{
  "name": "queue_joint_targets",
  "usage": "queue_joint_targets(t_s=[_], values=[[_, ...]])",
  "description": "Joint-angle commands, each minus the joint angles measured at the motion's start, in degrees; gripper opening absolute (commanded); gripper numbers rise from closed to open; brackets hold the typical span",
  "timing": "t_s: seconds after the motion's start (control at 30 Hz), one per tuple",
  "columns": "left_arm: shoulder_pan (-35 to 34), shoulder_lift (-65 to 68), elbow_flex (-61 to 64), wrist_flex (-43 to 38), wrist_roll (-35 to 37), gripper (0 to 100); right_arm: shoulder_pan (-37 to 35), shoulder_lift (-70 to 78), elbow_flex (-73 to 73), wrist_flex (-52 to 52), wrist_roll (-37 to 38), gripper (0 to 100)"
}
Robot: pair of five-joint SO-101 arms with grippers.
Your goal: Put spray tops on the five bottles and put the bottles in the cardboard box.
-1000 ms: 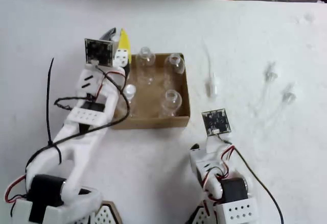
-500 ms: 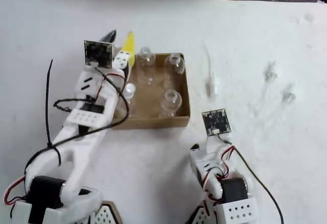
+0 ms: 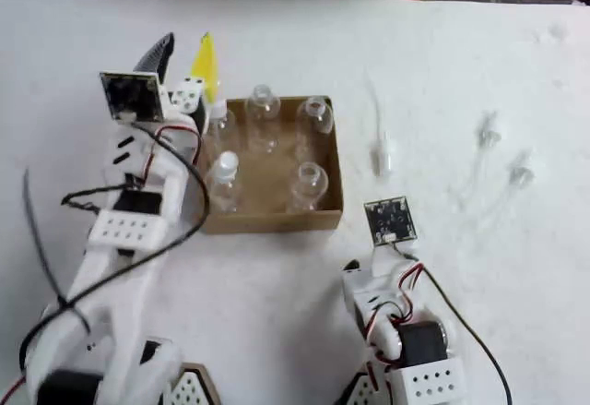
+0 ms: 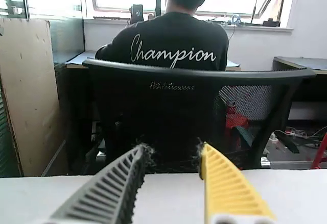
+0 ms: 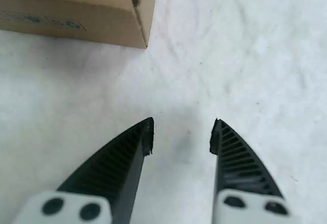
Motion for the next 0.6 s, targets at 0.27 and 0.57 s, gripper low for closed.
queue_joint_targets(t_s=[0.27,0.57], values=[[3.4,-30.5,-0.8,37.6,0.9,17,0.4,-0.1,0.5,0.4,0.7,16.3],[4.6,-39.4,0.3,55.5,0.9,17,0.4,-0.1,0.5,0.4,0.7,16.3]])
